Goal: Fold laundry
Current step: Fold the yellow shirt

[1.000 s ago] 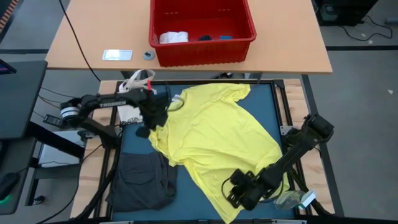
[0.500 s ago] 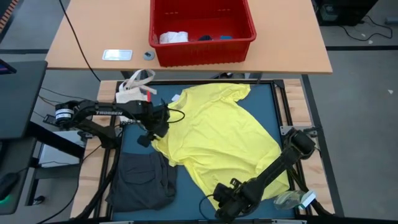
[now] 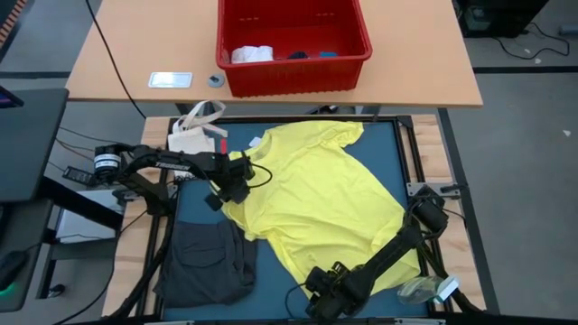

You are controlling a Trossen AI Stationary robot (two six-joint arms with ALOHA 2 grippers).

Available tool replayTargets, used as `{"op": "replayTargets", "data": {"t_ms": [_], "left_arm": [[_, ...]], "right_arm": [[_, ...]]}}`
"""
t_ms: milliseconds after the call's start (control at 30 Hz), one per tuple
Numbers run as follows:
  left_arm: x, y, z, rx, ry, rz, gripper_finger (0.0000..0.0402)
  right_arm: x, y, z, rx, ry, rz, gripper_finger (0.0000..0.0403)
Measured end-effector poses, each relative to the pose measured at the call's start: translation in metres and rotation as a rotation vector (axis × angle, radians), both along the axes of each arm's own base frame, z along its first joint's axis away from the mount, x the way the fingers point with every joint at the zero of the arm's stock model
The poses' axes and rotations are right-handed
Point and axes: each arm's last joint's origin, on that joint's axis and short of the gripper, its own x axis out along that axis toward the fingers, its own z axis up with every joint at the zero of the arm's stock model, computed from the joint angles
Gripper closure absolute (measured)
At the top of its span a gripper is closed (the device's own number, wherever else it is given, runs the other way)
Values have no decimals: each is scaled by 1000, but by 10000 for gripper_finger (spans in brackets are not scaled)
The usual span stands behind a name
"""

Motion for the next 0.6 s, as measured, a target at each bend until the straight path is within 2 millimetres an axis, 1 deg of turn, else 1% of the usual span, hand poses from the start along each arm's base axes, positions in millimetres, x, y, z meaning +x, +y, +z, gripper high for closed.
{"op": "replayTargets", "data": {"t_ms": [133, 200, 267, 300, 367, 400, 500, 533, 600], "left_arm": [[-2, 1, -4, 12, -2, 43, 309], [-3, 4, -4, 20, 6, 92, 350], [-4, 7, -4, 23, 15, 162, 386], [-4, 9, -2, 19, 25, 211, 391], [-5, 12, 3, 1, 51, 301, 394], [-6, 12, 6, -11, 74, 347, 396], [-7, 14, 21, -40, 123, 474, 398], [-7, 14, 29, -45, 130, 496, 398], [-6, 14, 48, -41, 104, 529, 399]], "right_arm": [[4, -3, -4, 14, 14, -14, 180], [4, -5, -6, 20, 41, -4, 203], [3, -8, -7, 25, 94, 2, 247], [1, -10, -6, 34, 121, 4, 278], [-3, -14, -1, 58, 194, 11, 354], [-6, -17, 4, 60, 227, 21, 377], [-20, -23, 19, 26, 298, -8, 390], [-24, -26, 29, 21, 308, -19, 393], [-36, -34, 58, -1, 293, -40, 395]]}}
